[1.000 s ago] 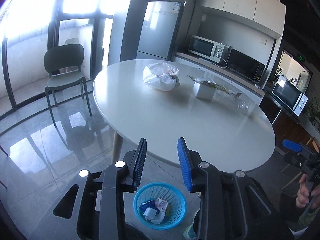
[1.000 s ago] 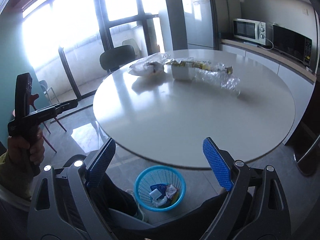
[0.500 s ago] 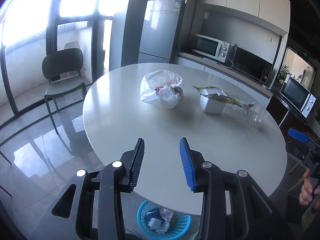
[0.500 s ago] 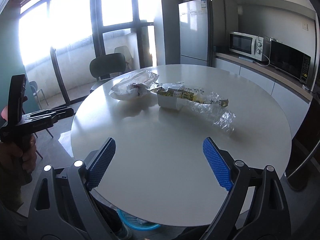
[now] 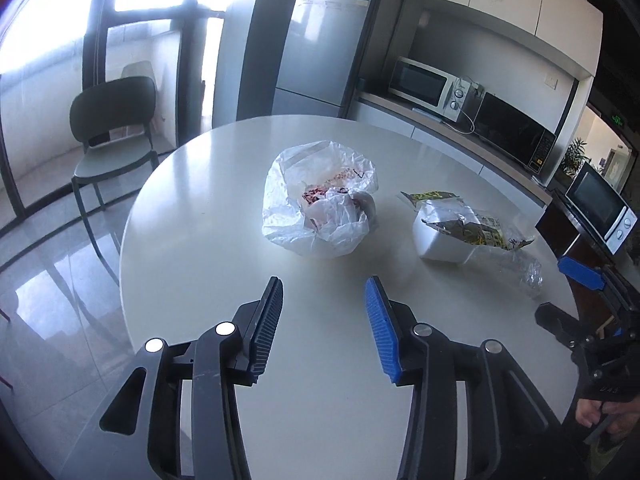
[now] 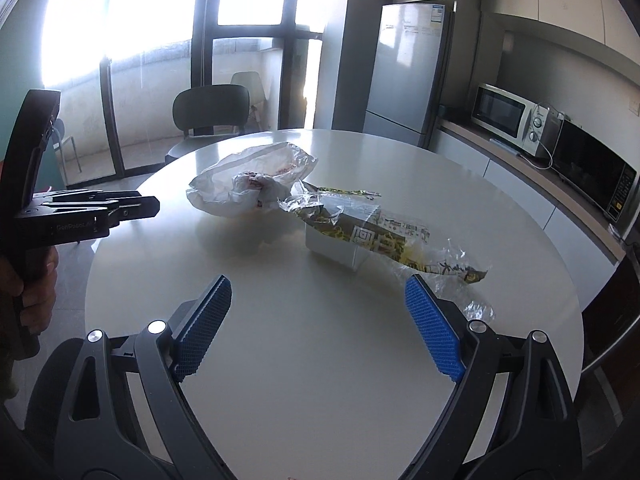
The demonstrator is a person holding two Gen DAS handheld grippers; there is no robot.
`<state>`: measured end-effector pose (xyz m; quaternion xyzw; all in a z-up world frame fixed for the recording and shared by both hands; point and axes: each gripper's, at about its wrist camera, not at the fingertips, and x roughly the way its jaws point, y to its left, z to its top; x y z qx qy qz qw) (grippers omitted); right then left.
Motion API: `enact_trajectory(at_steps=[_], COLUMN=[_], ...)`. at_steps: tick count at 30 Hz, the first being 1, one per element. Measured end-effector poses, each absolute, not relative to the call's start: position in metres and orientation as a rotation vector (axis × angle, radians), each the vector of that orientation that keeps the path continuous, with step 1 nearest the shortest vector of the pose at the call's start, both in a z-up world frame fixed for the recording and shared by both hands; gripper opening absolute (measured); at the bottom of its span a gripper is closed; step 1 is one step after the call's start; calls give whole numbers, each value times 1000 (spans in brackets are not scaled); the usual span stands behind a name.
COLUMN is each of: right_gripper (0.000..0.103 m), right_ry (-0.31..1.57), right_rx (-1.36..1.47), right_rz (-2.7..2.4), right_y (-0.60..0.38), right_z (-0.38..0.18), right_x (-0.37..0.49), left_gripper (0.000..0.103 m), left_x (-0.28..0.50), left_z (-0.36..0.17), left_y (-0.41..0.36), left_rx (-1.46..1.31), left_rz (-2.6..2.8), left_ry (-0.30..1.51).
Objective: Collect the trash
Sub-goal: 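Grasp the white red-printed bag with the left tool while the right tool grasps the yellow-printed wrapper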
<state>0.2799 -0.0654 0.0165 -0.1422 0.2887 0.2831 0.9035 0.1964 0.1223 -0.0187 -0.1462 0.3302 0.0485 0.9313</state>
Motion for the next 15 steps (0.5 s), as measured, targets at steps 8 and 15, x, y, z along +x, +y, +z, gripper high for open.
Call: enact_trajectory(at_steps=[8,15], right_gripper=[81,73], right_ry=[575,580], right_rx=[-431,-549], right_rz=[538,532], right_y=[-26,3], right_z=[8,-3], right_x=[307,323], left_gripper=[50,50], left_x=[234,266], left_z=[-19,-31], left_y=[141,149], left_rx=[-337,-295], left_rz=[118,143], left_ry=[695,747])
